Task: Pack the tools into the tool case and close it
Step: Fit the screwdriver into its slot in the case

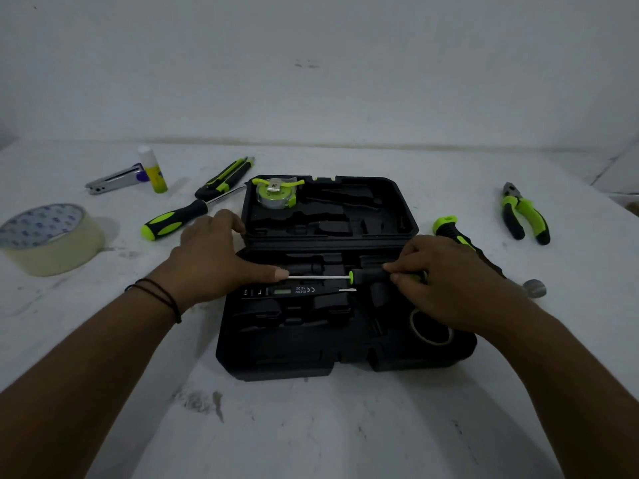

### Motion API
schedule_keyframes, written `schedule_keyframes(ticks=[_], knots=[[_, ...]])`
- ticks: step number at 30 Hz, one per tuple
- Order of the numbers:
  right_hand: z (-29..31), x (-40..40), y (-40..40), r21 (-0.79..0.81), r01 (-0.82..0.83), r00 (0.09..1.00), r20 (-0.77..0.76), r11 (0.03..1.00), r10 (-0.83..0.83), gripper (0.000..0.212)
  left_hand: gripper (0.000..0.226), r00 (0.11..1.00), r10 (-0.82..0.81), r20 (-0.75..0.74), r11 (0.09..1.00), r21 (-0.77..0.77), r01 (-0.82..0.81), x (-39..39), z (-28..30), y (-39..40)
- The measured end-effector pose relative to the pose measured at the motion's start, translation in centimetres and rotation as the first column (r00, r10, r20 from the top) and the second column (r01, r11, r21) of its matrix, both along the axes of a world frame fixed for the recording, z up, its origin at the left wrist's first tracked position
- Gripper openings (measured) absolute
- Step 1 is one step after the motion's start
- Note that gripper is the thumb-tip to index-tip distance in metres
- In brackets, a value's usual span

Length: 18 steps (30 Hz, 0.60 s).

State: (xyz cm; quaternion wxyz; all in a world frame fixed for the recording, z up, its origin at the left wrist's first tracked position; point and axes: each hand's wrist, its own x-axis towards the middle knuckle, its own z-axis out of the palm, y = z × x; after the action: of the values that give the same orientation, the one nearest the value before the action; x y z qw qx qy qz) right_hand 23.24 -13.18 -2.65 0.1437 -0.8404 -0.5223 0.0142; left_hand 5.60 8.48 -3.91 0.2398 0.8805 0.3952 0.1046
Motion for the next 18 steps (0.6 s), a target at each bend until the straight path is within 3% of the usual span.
schedule_keyframes(ticks=[2,10,14,18], knots=[[-0.2,-0.3,0.0,-0.013,0.006,0.999,0.034,1.0,-0.005,0.026,0.092,0.998,-0.001,-0.067,1.0,-0.024,-0.001,0.5,-0.2,0.4],[-0.4,-1.8,0.1,-0.075,0.018,0.99,0.142,0.997,-0.008,0.034,0.087,0.986,-0.075,-0.149,0.986,-0.157,0.051,1.4,0.0,0.8],[-0.5,-1.5,-0.5,-0.088,0.02,0.998,0.063,0.996,-0.015,0.035,0.082,0.988,-0.102,-0.114,0.966,-0.25,0.071,1.3,-0.1,1.0],[-1.3,-1.0,-2.0,0.139,0.104,0.981,-0.176,0.985,-0.078,0.043,0.082,0.997,-0.04,0.069,0.927,-0.37,0.063,0.7,-0.8,0.9]])
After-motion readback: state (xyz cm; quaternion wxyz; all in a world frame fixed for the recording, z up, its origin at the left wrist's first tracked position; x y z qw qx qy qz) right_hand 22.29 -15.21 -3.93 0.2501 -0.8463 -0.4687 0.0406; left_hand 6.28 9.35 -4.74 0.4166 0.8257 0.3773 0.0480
